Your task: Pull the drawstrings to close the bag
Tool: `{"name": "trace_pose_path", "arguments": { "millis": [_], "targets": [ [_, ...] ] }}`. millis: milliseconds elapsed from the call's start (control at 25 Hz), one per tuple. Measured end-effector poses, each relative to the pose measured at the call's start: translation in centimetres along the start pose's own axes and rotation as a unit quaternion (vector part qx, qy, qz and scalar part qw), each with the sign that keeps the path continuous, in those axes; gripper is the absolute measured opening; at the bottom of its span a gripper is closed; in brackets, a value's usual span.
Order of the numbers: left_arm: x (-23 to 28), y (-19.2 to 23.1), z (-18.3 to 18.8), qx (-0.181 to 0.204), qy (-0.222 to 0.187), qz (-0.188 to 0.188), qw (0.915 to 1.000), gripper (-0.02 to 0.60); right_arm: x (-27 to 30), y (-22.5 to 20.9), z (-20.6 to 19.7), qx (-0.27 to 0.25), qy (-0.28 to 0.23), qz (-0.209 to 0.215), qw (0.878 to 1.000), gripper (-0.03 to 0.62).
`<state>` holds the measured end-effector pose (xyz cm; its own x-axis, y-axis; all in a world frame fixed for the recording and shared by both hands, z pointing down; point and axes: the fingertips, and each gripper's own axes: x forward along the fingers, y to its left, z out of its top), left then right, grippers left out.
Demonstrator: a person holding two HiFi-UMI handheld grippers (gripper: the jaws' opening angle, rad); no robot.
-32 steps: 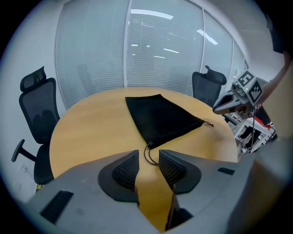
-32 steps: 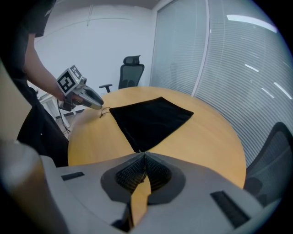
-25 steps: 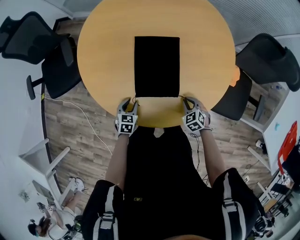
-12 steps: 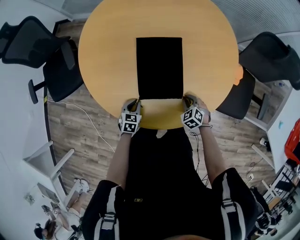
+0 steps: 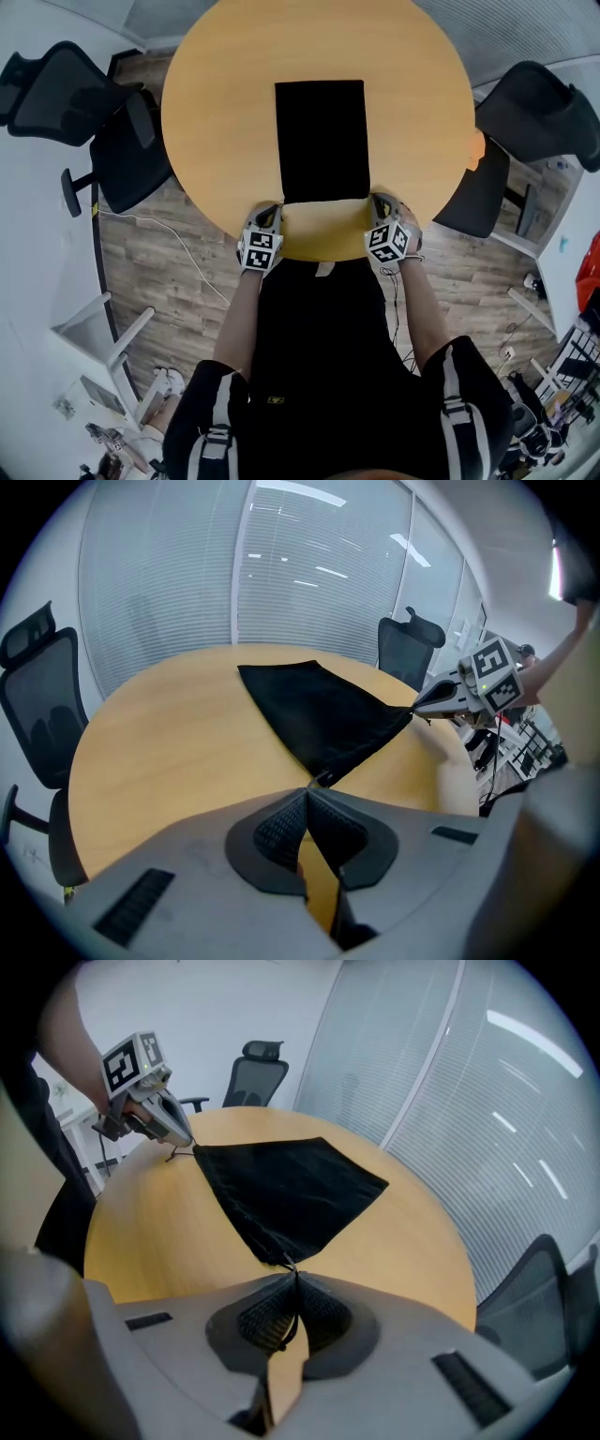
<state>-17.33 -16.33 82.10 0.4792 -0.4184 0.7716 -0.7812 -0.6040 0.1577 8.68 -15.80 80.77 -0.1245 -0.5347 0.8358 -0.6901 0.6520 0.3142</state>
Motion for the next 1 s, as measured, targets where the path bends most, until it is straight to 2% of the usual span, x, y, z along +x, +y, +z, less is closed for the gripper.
{"name": "trace_pose_path", "arguments": {
  "millis": [240,560,800,1000],
  "targets": [
    [-1.7,0.7,2.1,0.013,-0.031,0.02,0.9992,0.015,-2.5,-2.3,2.3,0.024,-0.052,-0.051,0.997,0.06],
    [-6.1,1.4,7.6,0.025,-0.108,0.063,0.9919,0.015,-6.9,-5.8,7.0,0.047,-0.124,-0.096,0.986,0.06],
    [-10.6,0.5,13.3,0.03,-0.177,0.103,0.9785,0.015,-11.4,-9.7,10.4,0.051,-0.188,-0.12,0.973,0.06],
    [-15.4,-0.5,18.2,0.051,-0.235,0.136,0.961,0.015,-15.9,-12.2,13.5,0.048,-0.245,-0.14,0.958,0.06]
  ]
}}
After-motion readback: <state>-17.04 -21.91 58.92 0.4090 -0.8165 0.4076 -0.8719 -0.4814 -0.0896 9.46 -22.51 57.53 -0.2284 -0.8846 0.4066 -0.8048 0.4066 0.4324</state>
